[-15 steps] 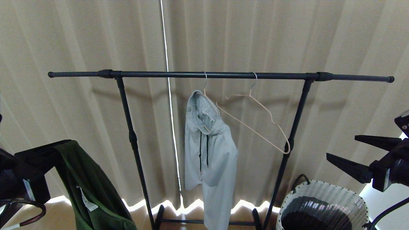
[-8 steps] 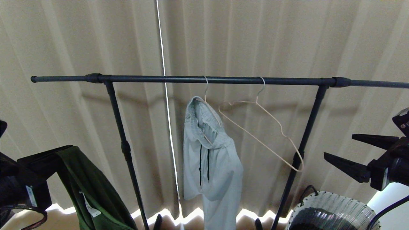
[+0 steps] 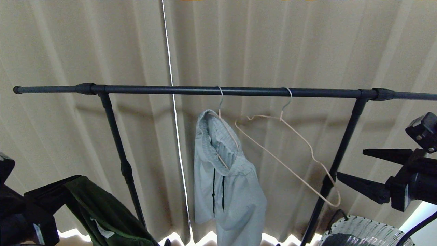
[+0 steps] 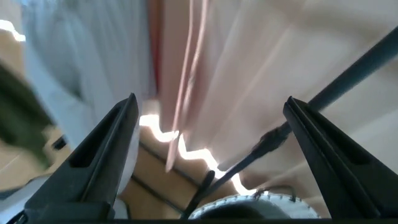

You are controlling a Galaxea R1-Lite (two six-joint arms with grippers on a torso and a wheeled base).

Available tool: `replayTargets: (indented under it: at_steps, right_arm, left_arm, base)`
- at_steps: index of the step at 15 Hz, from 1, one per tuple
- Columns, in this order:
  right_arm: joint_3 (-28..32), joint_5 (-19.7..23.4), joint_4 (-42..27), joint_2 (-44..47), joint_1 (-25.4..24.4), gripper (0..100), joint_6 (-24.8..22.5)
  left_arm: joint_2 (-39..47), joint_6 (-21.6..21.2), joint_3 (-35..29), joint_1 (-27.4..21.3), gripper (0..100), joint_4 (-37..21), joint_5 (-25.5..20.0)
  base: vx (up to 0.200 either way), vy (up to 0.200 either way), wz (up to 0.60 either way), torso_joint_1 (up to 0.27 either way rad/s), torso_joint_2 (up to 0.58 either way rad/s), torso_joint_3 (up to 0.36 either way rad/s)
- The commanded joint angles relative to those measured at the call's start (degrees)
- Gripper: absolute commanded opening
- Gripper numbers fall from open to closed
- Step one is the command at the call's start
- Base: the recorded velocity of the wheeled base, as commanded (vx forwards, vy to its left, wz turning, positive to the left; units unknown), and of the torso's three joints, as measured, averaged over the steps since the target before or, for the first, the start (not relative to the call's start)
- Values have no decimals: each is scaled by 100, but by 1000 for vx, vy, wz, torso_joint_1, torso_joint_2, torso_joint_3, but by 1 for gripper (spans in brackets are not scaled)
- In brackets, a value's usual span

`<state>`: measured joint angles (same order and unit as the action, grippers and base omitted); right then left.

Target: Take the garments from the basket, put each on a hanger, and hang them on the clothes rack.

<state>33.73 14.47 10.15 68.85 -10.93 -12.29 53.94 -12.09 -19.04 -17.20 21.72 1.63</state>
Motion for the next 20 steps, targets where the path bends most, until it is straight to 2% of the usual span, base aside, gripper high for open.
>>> replayTargets:
  at_steps: [1,4,6,9,10,12,14,18,20]
  right_arm:
    - [309,-6,-75,383,-155,100,7]
    - [556,-137,-163,884,-453,100,16]
    - [890,-586,-163,1368,-585,100,25]
    - [1426,-718,-163,1957,-576,100,42]
    - [1584,-718,-163,2211,-568,100,139]
    - [1848,-735,-181,2458,-576,100,622]
    - [2006,-744,-295,2677,-576,100,842]
    - [2006,-753,-348,2704,-682,100,842]
    - [2006,-1016,-348,2721,-884,100,842]
  left_arm:
    - [-51,23,182,-108,0,69,-75]
    - [55,243,41,-90,0,60,-383]
    - [108,234,15,-82,0,51,-374]
    - [143,251,23,-38,0,42,-374]
    - [116,243,23,-47,0,51,-383]
    - [108,243,32,-47,0,51,-383]
    - [116,243,50,-64,0,51,-383]
    - [108,234,76,-73,0,51,-383]
    - [134,225,85,-73,0,51,-392]
  base:
    - [0,0,0,0,0,0]
    - [0,0,0,0,0,0]
    - [0,0,0,0,0,0]
    - [0,0,0,0,0,0]
    - [0,0,0,0,0,0]
    - [0,0,0,0,0,0]
    - [0,0,0,0,0,0]
    - [0,0,0,0,0,0]
    - [0,0,0,0,0,0]
